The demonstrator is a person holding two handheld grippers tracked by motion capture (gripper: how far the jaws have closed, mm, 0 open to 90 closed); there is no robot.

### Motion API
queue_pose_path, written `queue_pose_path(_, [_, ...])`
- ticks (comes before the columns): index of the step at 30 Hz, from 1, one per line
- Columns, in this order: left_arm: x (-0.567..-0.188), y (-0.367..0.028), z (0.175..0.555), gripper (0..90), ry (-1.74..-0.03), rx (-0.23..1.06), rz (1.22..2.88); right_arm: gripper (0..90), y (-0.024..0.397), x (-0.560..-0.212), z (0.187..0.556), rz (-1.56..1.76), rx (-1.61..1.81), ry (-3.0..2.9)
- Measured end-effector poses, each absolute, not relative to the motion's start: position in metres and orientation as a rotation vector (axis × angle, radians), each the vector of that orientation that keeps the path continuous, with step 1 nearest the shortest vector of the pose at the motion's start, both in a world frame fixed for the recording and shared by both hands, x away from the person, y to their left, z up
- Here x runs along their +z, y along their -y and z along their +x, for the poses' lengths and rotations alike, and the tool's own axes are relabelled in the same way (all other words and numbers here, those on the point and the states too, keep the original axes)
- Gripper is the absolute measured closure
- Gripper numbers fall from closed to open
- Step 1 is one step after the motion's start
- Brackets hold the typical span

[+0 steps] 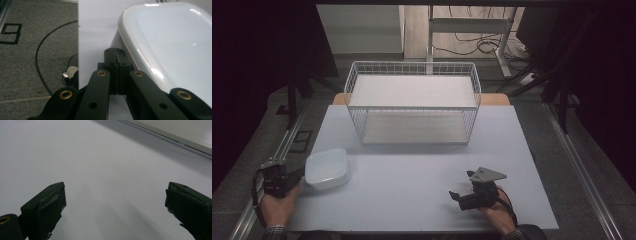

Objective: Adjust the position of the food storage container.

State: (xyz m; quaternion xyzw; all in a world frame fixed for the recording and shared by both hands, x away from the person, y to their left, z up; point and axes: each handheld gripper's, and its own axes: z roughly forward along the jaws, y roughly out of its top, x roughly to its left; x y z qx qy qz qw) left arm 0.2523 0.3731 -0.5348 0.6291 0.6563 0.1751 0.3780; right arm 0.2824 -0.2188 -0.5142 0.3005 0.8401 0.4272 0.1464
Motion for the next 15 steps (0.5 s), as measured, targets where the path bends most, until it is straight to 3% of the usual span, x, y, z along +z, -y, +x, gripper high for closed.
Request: queue_pose_path(15, [-0.532,-0.325,0.273,90.0,-1.548,0.339,1.682,2.9,0.218,-0.515,0.283,0.892,1.230,-2.411])
